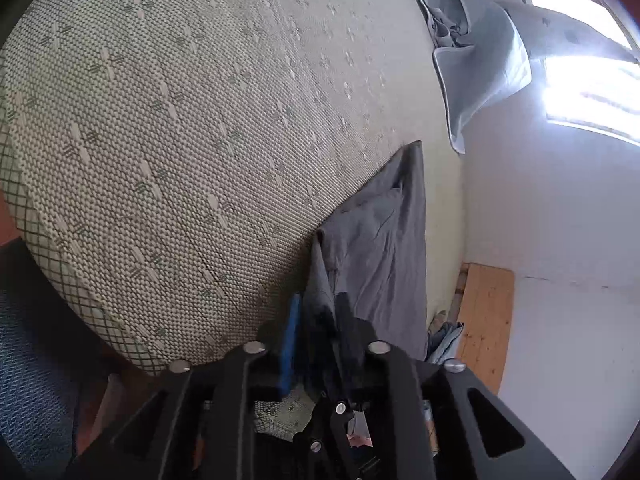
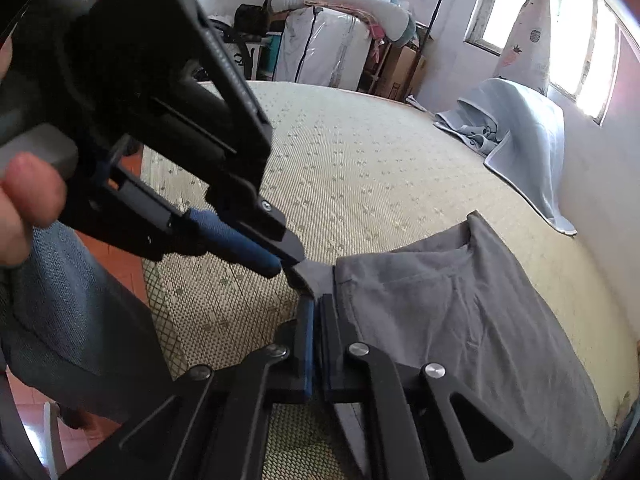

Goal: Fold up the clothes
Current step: 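Grasp the folded grey T-shirt edge with the right gripper while the left gripper grasps beside it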

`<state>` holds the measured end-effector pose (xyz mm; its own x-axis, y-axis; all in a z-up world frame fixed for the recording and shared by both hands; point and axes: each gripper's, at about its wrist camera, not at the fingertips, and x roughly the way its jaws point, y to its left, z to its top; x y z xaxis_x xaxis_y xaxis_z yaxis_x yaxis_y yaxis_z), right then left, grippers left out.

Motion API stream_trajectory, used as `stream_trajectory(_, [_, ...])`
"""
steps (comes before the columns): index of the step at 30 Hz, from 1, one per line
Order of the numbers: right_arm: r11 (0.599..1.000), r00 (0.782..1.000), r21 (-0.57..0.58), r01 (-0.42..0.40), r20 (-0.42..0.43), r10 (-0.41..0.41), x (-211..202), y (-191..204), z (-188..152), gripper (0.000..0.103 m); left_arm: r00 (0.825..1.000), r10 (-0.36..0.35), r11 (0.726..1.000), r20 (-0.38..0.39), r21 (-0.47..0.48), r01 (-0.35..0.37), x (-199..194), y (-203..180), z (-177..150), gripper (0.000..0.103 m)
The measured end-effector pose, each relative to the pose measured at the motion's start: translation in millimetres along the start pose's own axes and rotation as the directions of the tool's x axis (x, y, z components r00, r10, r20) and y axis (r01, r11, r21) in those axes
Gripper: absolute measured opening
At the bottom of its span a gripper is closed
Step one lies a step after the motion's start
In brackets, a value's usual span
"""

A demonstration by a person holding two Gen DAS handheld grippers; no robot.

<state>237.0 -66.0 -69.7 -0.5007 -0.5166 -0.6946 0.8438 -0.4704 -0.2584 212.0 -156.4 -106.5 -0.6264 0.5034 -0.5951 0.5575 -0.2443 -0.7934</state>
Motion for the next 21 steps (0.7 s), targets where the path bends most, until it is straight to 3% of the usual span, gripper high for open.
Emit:
stream_trajectory(6, [1.0, 1.0, 0.011, -0.01, 0.015, 0.01, -5, -3, 3, 0.001, 1.0, -0.031, 0.999, 0.006, 0.013, 0.031, -1, -2, 1, 0.053])
stream_trajectory(17, [1.0, 0.999, 0.005, -0.031, 0.022, 0.03, -7, 0, 4, 0.001, 1.0, 0.008, 1.0, -0.02, 0.03, -0.007, 9, -3, 3, 0.053])
stream_trajectory(21, [0.999, 0.999, 0.001, -0.032, 0.013, 0.032, -4, 1, 2, 0.001, 0.999, 0.039, 0.999, -0.022, 0.023, -0.038, 8, 1, 2, 0.044])
